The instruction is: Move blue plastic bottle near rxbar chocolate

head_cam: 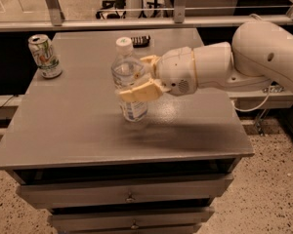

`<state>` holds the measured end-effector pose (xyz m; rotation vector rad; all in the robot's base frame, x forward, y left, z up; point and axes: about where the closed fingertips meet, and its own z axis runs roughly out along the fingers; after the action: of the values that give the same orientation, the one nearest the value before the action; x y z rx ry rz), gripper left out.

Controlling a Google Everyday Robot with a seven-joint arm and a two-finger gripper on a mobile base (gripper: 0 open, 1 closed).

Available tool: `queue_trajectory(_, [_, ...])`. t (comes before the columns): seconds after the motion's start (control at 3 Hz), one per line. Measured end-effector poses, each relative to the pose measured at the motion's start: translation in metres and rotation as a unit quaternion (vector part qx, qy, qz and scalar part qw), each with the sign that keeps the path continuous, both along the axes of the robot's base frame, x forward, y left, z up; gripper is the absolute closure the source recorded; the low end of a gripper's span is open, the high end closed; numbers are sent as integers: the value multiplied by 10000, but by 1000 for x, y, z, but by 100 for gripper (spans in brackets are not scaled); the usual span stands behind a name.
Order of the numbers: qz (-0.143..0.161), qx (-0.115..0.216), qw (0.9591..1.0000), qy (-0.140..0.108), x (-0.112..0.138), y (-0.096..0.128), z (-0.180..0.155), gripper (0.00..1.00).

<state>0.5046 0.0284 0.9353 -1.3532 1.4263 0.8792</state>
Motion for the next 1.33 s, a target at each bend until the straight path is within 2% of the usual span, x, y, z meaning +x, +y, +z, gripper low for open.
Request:
queue_trajectory(0.33, [-19,3,10000,-49,1,-2,5,100])
queue_trajectory(0.67, [-27,17,10000,-57,0,-2,6,100])
queue_trajectory(1.0, [-380,238,9983,-365,38,-39,17,100])
queue_trajectory(1.33, [-667,420,9949,-634,74,-74,32,100])
